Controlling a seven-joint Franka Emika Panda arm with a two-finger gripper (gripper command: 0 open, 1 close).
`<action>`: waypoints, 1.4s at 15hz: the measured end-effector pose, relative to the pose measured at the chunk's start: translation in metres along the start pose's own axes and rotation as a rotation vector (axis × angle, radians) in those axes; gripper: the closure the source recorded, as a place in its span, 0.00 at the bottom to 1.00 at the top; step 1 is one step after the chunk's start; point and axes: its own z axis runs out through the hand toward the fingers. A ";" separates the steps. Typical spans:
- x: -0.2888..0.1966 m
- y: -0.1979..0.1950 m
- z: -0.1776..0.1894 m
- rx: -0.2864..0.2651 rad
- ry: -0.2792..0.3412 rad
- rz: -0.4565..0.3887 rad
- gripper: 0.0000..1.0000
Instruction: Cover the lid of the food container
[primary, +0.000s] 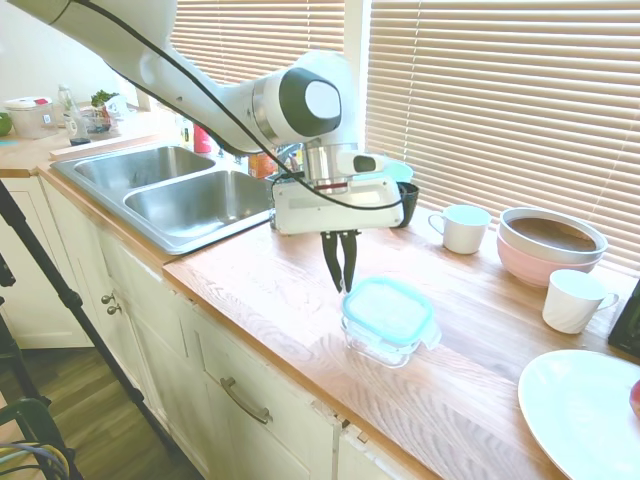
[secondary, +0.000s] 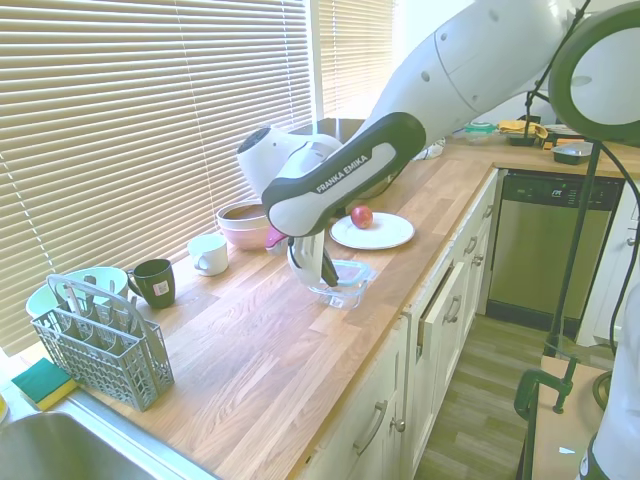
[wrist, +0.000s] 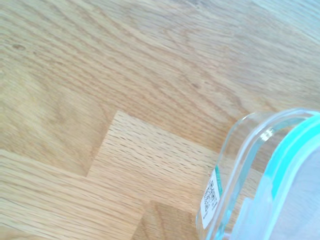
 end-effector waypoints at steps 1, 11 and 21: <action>0.000 -0.001 0.000 0.002 0.001 0.001 1.00; 0.009 -0.006 0.003 0.009 0.001 0.014 1.00; 0.027 0.003 0.008 -0.030 -0.024 0.023 1.00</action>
